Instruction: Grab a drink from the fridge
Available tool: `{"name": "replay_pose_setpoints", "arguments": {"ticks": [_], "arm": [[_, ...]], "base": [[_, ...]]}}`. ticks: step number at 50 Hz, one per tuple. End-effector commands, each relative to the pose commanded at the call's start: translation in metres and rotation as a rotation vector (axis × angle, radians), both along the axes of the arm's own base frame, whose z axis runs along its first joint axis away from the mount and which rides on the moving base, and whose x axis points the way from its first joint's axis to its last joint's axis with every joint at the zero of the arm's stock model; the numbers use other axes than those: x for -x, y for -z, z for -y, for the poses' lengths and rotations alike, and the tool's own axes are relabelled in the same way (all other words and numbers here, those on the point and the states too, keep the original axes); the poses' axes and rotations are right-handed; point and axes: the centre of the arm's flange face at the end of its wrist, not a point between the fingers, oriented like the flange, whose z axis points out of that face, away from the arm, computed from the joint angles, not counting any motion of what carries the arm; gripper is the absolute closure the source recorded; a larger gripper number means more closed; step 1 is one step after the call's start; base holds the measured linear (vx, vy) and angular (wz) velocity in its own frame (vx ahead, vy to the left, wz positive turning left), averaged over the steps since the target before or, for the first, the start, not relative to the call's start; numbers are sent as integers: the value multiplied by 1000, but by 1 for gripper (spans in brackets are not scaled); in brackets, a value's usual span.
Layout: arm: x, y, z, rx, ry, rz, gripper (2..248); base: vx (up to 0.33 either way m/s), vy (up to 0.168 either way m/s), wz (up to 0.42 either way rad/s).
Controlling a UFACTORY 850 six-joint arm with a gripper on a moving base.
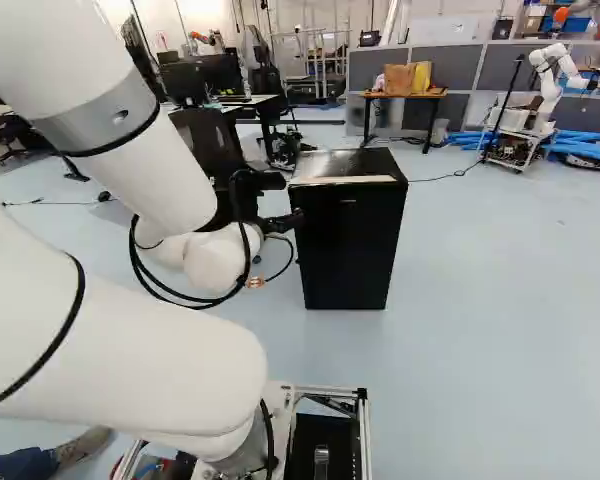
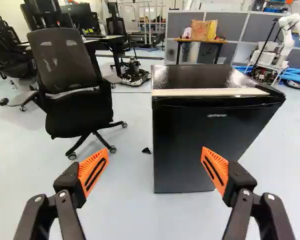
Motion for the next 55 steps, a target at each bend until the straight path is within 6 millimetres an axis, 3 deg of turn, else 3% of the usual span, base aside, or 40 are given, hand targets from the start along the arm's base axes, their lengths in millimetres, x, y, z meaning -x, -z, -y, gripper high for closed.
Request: {"name": "replay_pose_setpoints", "arguments": {"ticks": [55], "arm": [[0, 0, 0, 0, 0, 0, 3]], "base": [[50, 1, 21]]}}
